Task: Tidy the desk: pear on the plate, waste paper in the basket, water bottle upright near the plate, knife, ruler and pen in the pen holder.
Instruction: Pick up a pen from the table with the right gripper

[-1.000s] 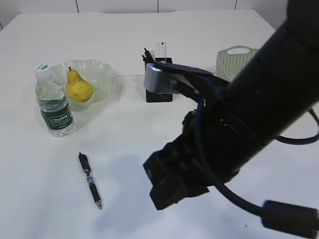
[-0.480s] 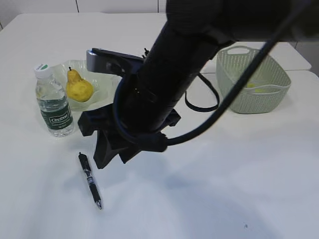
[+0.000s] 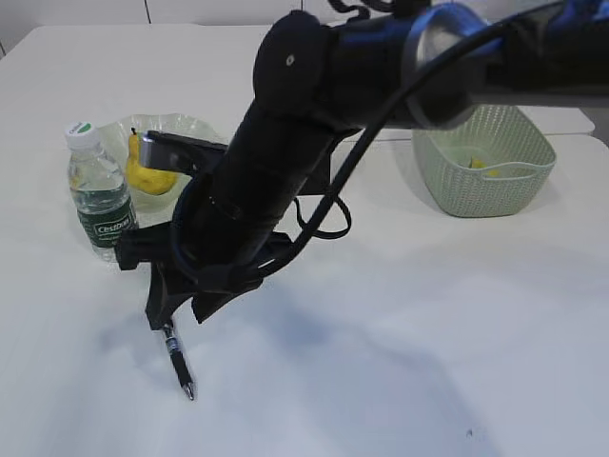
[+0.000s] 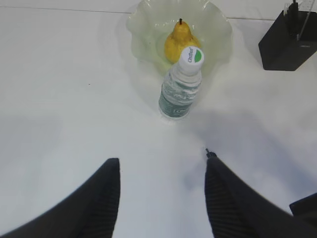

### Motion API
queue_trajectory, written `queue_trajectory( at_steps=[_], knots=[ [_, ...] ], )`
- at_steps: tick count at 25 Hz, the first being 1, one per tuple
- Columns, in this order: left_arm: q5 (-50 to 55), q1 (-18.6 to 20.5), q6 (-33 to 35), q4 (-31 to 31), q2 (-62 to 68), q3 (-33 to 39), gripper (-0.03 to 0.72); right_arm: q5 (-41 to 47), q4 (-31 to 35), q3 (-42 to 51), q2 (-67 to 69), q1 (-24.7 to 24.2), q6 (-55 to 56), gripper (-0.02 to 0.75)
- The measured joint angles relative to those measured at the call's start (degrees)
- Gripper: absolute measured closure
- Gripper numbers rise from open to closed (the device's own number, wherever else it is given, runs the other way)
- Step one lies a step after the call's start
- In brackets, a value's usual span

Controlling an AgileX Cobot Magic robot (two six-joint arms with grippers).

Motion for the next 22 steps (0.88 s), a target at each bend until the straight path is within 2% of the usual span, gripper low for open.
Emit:
queue_trajectory(
  at_steps=[2,5,8,17,22],
  knots=[
    [0.0,0.0,0.0,0.1,0.0,0.0,0.298,-0.6,-3.0,-1.9,2.0,0.6,2.2,0.366],
    [0.0,0.0,0.0,0.3,0.0,0.0,0.298,-0.6,-11.3,-6.8,4.8,2.4,7.3,0.365],
    [0.0,0.0,-0.1,0.9,0.0,0.0,0.298,2.1,-17.7,-12.6,7.7,3.6,12.2,0.366],
    [0.4,0.0,-0.1,3.3,0.0,0.0,0.298,10.1,-26.5,-26.5,17.6,4.9,18.9,0.365],
    [1.7,0.0,-0.1,5.0,0.0,0.0,0.298,11.8,-27.5,-32.3,21.6,5.7,20.7,0.366]
  ],
)
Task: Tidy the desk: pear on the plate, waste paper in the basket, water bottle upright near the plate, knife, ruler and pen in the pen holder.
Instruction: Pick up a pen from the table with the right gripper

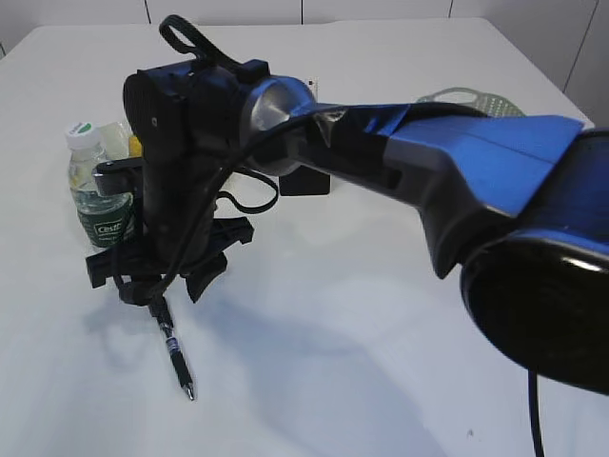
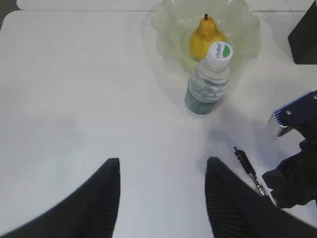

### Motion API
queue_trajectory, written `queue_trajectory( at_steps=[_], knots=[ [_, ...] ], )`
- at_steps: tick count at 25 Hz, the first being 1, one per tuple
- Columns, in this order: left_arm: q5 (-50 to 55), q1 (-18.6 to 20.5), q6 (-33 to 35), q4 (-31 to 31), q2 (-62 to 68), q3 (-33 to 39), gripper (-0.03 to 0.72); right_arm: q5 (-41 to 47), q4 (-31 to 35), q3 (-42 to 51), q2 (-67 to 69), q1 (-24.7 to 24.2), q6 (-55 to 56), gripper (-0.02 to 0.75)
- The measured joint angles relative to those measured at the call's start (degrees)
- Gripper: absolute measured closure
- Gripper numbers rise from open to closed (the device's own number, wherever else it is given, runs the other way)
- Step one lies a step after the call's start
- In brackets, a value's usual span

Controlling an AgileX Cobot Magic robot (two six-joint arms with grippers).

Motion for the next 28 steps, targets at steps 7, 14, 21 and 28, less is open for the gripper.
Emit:
queue_trajectory(
  at_steps=[7,14,21,28],
  knots=[
    [0.3,0.0,0.0,1.1,0.0,0.0,0.298,0.2,-2.3,-7.6,4.4,1.5,1.4,0.366],
    [1.2,0.0,0.0,2.2,0.0,0.0,0.298,0.2,-2.6,-9.1,5.0,1.5,1.5,0.365],
    [1.2,0.0,0.0,2.2,0.0,0.0,0.298,0.5,-0.2,-9.1,7.3,1.5,1.6,0.365],
    [1.3,0.0,0.0,2.5,0.0,0.0,0.298,0.5,-1.4,-9.1,7.6,1.5,1.6,0.365]
  ],
)
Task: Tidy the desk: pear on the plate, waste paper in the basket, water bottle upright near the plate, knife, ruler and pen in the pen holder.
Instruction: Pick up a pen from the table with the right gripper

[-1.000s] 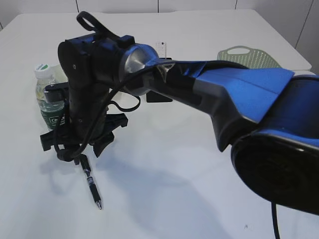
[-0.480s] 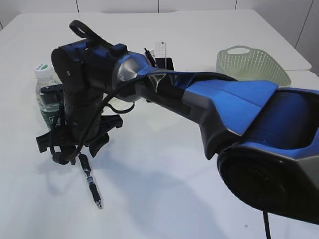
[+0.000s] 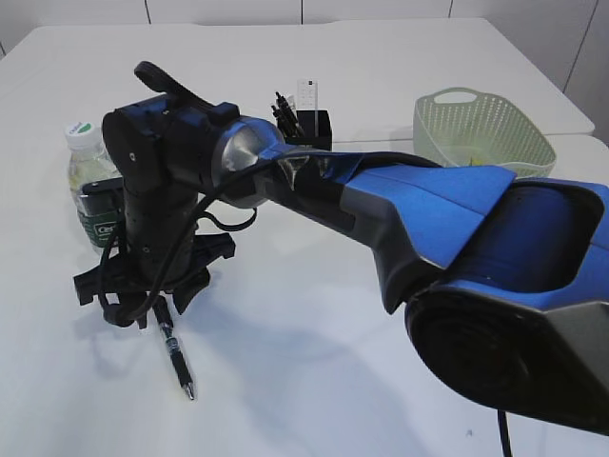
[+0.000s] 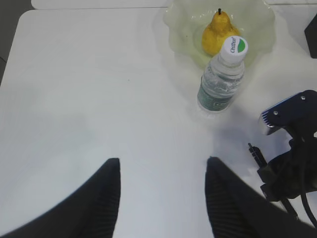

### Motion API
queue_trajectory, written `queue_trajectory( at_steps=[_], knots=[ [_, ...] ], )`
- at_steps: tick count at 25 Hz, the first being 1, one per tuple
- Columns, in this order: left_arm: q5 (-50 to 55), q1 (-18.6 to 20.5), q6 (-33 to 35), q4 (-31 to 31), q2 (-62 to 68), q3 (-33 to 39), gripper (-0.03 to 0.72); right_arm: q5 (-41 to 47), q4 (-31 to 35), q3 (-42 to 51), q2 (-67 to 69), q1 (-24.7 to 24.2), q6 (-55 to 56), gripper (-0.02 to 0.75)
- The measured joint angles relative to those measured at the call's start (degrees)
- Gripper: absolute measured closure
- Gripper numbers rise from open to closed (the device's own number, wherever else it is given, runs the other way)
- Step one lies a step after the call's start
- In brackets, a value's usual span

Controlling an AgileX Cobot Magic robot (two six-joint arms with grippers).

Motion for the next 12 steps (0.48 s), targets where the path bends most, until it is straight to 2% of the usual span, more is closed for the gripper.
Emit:
queue_trajectory(
  at_steps=[12],
  knots=[
    [0.0,0.0,0.0,1.1,0.0,0.0,0.298,0.0,1.1,0.0,1.5,0.0,0.1,0.375]
  ],
)
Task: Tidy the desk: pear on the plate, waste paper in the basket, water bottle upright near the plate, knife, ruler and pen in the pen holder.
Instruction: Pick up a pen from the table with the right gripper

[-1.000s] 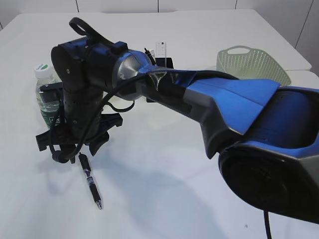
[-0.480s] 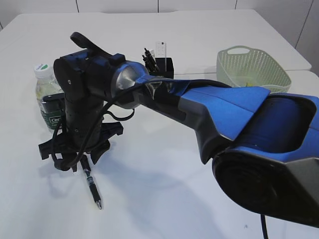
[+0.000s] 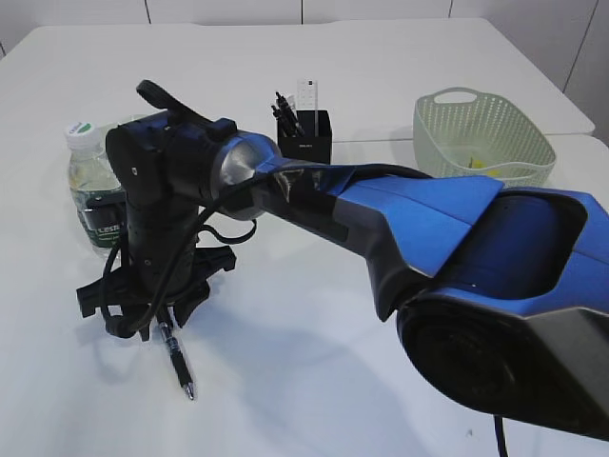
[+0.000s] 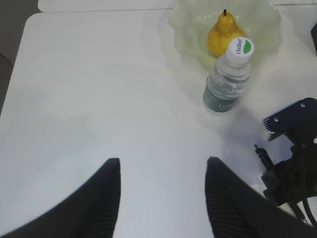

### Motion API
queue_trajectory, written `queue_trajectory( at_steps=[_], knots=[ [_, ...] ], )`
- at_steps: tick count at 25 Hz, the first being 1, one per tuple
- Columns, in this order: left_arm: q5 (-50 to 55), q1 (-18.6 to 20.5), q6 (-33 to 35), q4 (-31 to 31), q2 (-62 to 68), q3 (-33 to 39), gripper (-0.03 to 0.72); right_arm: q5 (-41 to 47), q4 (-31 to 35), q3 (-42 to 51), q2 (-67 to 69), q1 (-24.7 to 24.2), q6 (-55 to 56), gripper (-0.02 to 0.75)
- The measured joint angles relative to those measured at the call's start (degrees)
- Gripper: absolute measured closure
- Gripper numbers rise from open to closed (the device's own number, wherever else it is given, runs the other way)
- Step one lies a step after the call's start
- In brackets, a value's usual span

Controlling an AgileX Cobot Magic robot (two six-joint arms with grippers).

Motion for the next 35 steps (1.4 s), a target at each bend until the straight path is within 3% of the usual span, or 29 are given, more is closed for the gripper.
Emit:
queue_trajectory(
  at_steps=[4,15,28,35],
  knots=[
    [0.0,0.0,0.0,0.2,0.0,0.0,0.298,0.0,0.1,0.0,0.3,0.0,0.0,0.417],
    [0.0,0.0,0.0,0.9,0.0,0.0,0.298,-0.2,1.8,-0.1,1.5,0.0,0.0,0.431],
    [0.0,0.0,0.0,2.8,0.0,0.0,0.298,-0.4,-2.6,-0.2,1.5,0.0,-1.1,0.610],
    [0.0,0.0,0.0,3.2,0.0,0.0,0.298,-0.5,-3.8,-0.2,1.5,0.0,-2.4,0.619]
  ],
)
